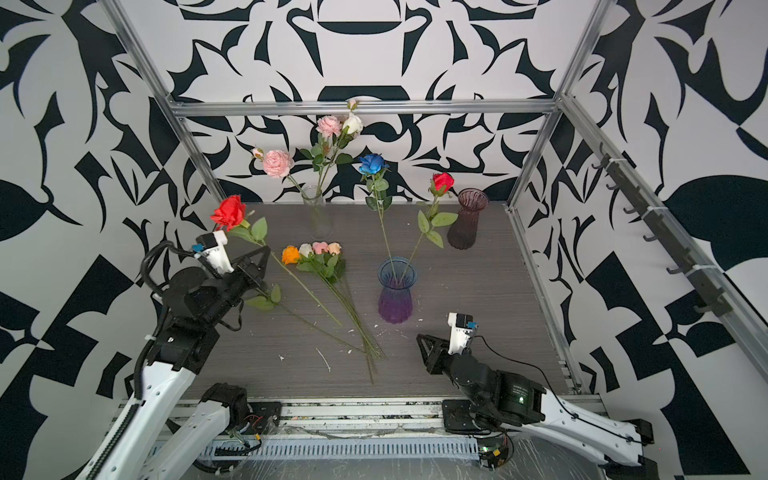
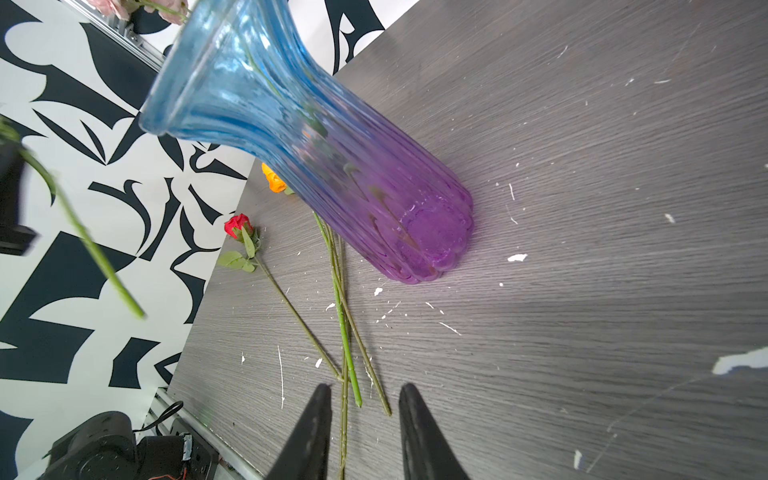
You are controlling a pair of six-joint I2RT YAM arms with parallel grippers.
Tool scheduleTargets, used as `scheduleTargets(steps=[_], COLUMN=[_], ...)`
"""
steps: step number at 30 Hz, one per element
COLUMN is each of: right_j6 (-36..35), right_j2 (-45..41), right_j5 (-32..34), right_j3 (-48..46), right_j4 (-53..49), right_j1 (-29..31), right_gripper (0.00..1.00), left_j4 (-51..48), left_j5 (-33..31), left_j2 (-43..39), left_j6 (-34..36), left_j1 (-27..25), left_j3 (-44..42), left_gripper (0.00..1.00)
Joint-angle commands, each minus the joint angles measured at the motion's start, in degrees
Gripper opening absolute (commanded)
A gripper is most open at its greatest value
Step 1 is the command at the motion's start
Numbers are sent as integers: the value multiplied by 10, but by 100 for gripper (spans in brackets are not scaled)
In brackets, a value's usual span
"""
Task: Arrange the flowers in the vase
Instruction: 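Lift the large red rose with the left gripper toward the vase, then carry the large red rose over the blue-purple vase and lower its stem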
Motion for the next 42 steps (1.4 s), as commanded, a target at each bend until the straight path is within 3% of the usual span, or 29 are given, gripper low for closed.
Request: scheduleTargets(steps=[1,5,8,13,20,29,35,42], right_j6=[2,1,1,1,6,8,8,8], right_j2=[2,1,-1,-11,-43,-64,-64,-62], right_j5=[15,14,13,14,17,19,19,18], right_j3=[3,3,3,2,-2,-7,-7,-6], right_j4=[7,8,7,2,-15,-27,-26,-27], right_j1=[0,0,0,0,0,0,0,0], right_gripper=[31,31,31,32,31,31,31,31], left_j4=[139,205,241,281,296,348,393,396], left_j5=[-9,-5,-18,-70,-122,-123,-172,-189], left_j2=[-10,32,80,173,288,333,332,336], left_j6=[14,28,74,266,502,579,651,651], left_j1=[-15,-57,-122,-287,-437,-480,-515,-517], left_j3=[3,50,98,174,242,254,244,238], left_gripper=[0,0,0,0,0,0,0,0])
